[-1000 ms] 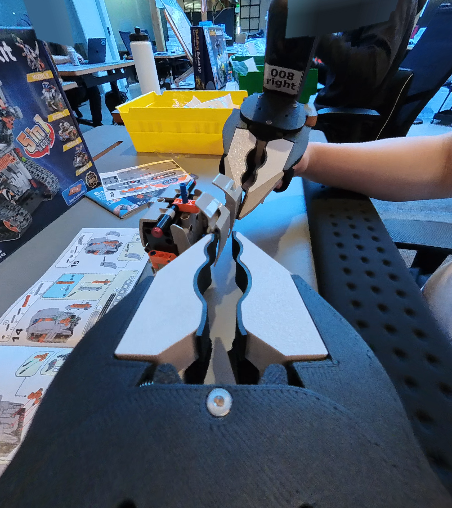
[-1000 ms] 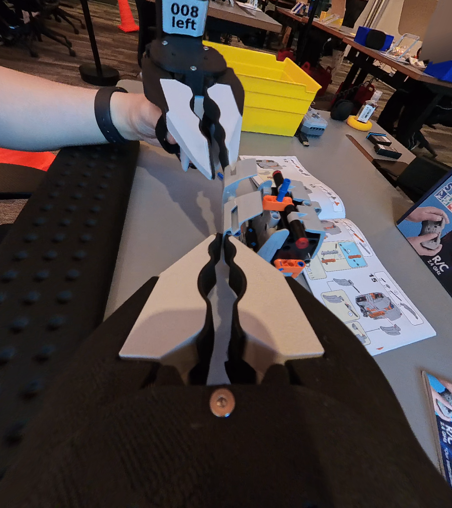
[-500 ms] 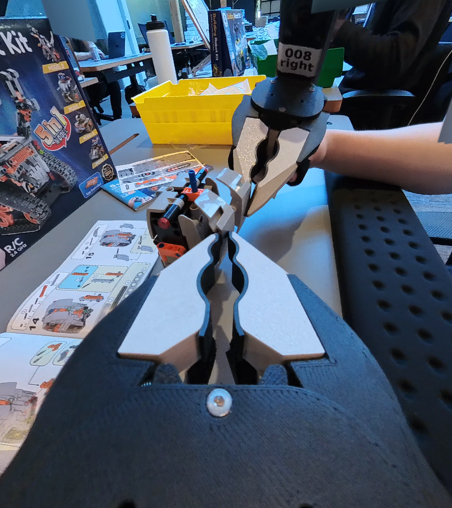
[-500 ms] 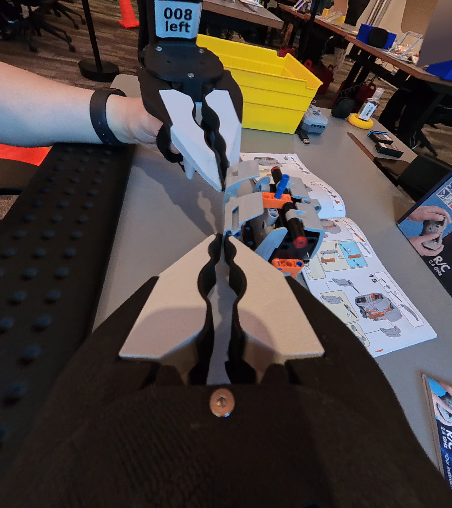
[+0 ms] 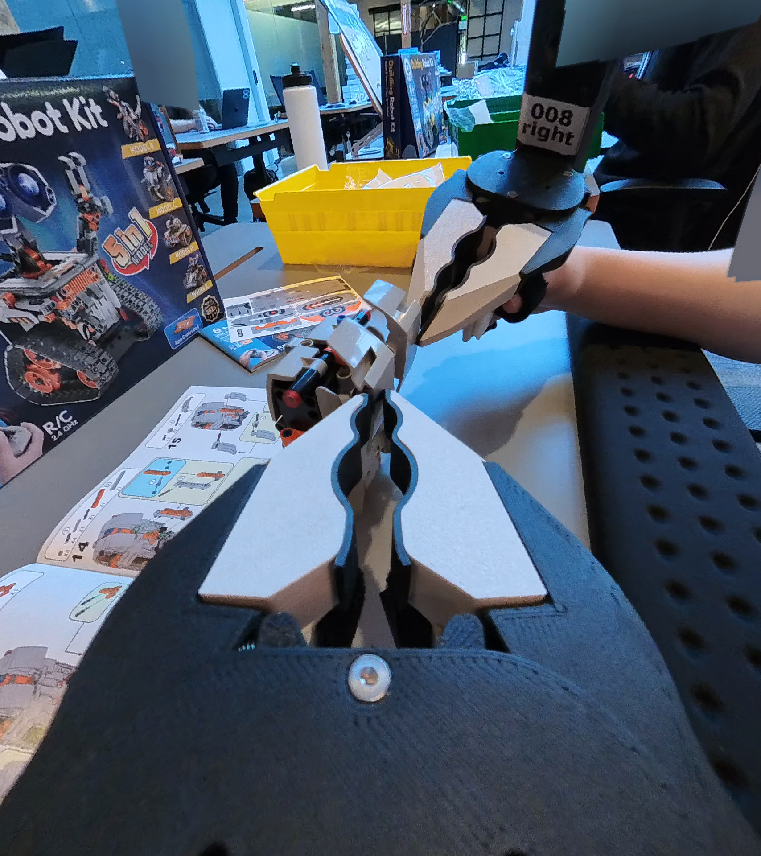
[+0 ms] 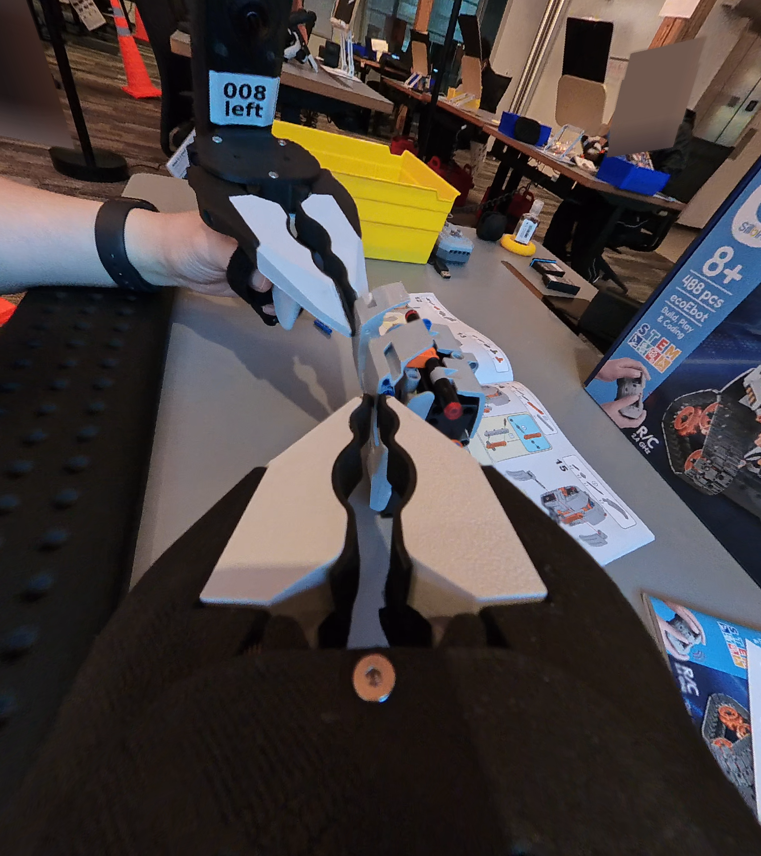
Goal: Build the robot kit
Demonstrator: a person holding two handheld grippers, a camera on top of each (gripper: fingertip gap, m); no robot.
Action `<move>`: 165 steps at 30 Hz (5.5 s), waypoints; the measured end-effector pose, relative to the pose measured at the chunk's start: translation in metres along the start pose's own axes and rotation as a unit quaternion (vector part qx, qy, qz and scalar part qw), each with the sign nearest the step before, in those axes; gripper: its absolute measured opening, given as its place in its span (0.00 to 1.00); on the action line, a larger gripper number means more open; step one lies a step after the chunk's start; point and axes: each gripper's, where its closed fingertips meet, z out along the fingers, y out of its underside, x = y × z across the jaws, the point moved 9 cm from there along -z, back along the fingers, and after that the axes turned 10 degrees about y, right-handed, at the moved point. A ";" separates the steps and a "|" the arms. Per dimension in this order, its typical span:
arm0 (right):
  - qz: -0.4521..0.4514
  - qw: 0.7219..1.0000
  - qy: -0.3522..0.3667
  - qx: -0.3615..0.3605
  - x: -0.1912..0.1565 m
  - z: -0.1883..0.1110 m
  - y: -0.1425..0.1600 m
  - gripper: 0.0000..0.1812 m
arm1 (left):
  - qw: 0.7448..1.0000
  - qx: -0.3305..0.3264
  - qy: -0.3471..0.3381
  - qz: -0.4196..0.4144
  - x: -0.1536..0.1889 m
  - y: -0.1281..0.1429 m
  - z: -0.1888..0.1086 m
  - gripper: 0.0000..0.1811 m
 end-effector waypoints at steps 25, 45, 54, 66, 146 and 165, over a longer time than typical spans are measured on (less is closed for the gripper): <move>-0.049 0.998 -0.024 0.018 -0.050 0.006 -0.002 0.01 | 0.999 0.001 0.041 0.003 0.046 0.020 -0.032 0.00; -0.025 0.998 -0.053 0.036 -0.045 0.021 -0.001 0.01 | 0.984 0.031 0.095 -0.149 0.021 0.034 -0.040 0.00; -0.006 0.998 -0.055 0.021 -0.041 0.023 0.003 0.01 | 0.981 0.026 0.101 -0.163 0.018 0.036 -0.038 0.00; 0.040 0.998 -0.036 0.018 -0.029 0.016 -0.001 0.00 | 0.993 0.009 0.054 -0.108 0.016 0.020 -0.030 0.00; -0.119 0.972 0.200 0.019 0.007 0.012 -0.007 0.43 | 0.991 -0.051 -0.067 -0.108 -0.012 -0.004 0.008 0.01; 0.016 0.995 -0.002 -0.094 0.042 0.051 0.002 0.32 | 0.990 -0.061 -0.088 -0.094 -0.019 -0.003 0.008 0.04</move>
